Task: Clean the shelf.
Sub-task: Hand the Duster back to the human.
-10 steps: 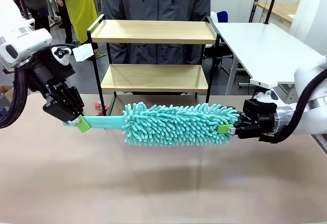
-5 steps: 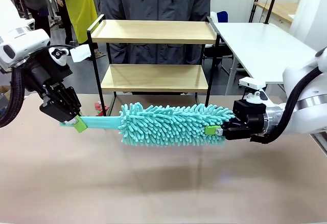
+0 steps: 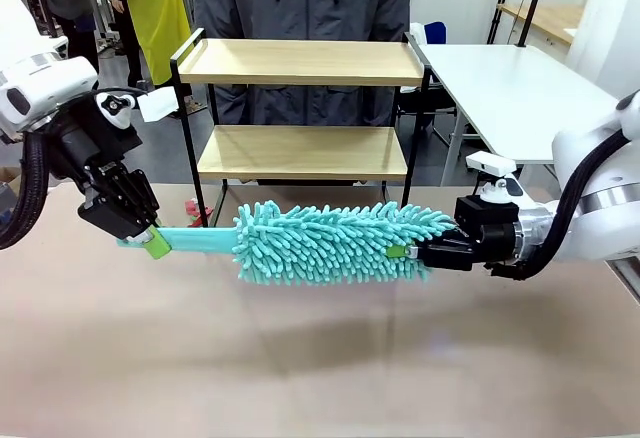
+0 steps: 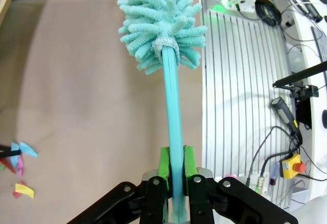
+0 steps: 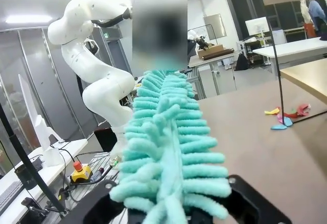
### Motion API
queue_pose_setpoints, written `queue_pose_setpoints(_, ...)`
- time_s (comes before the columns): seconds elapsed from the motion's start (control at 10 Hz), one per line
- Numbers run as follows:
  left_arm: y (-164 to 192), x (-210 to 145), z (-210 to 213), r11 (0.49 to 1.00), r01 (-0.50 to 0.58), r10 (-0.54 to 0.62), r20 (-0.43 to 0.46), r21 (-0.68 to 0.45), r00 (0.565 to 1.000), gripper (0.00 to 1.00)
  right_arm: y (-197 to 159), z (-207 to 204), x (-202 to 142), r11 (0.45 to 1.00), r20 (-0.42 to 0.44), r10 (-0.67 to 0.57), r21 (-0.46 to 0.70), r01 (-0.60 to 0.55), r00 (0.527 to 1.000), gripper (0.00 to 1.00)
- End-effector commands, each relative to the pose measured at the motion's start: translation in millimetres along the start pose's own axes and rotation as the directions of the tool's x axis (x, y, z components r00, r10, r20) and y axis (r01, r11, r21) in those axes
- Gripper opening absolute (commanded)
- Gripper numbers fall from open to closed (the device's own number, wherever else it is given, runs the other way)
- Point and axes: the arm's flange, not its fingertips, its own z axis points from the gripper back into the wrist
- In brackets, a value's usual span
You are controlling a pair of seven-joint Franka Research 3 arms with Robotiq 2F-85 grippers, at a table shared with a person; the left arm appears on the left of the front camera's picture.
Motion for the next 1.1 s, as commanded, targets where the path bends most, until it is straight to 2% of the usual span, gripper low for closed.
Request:
queue_pose_setpoints(0.0, -2.1, 5.0, -0.9, 1.000, 0.012, -0.012, 0.013, -0.005, 1.000, 0.13, 76.6, -13.3, -11.8, 0.999, -0.002, -0.021, -0.030, 0.021, 1.000, 0.00)
queue_pose_setpoints(0.3, -2.1, 5.0, -0.9, 1.000, 0.012, -0.012, 0.013, -0.005, 1.000, 0.13, 75.2, -19.2, -10.4, 1.000, -0.011, -0.007, 0.003, 0.007, 1.000, 0.00)
queue_pose_setpoints(0.4, -2.1, 5.0, -0.9, 1.000, 0.012, -0.012, 0.013, -0.005, 1.000, 0.13, 74.0, -17.9, -9.5, 0.997, 0.021, -0.040, 0.063, 0.039, 0.999, 0.00)
queue_pose_setpoints(0.6, -2.1, 5.0, -0.9, 1.000, 0.012, -0.012, 0.013, -0.005, 1.000, 0.13, 66.7, -13.1, -8.4, 0.990, 0.096, -0.104, 0.103, 0.094, 0.990, 0.00)
queue_pose_setpoints(0.7, 0.6, -1.6, 1.6, 1.000, -0.004, 0.004, 0.000, 0.002, 1.000, 0.13, 5.0, -1.8, 1.6, 0.999, 0.019, -0.014, 0.041, 0.013, 1.000, 0.00)
queue_pose_setpoints(0.8, -1.2, 1.0, 2.7, 0.999, 0.039, -0.039, -0.021, -0.001, 0.999, 0.69, 5.0, -1.8, 1.6, 0.999, 0.019, -0.014, 0.041, 0.013, 1.000, 0.00)
queue_pose_setpoints(0.9, -4.1, 3.7, 5.9, 0.999, 0.044, -0.044, 0.003, -0.013, 0.999, 0.70, 5.0, -1.8, 1.6, 0.999, 0.019, -0.014, 0.041, 0.013, 1.000, 0.00)
queue_pose_setpoints(1.0, -6.2, 3.2, 12.3, 0.999, 0.038, -0.037, 0.017, -0.008, 0.999, 1.00, 5.0, -1.8, 1.6, 0.999, 0.019, -0.014, 0.041, 0.013, 1.000, 0.00)
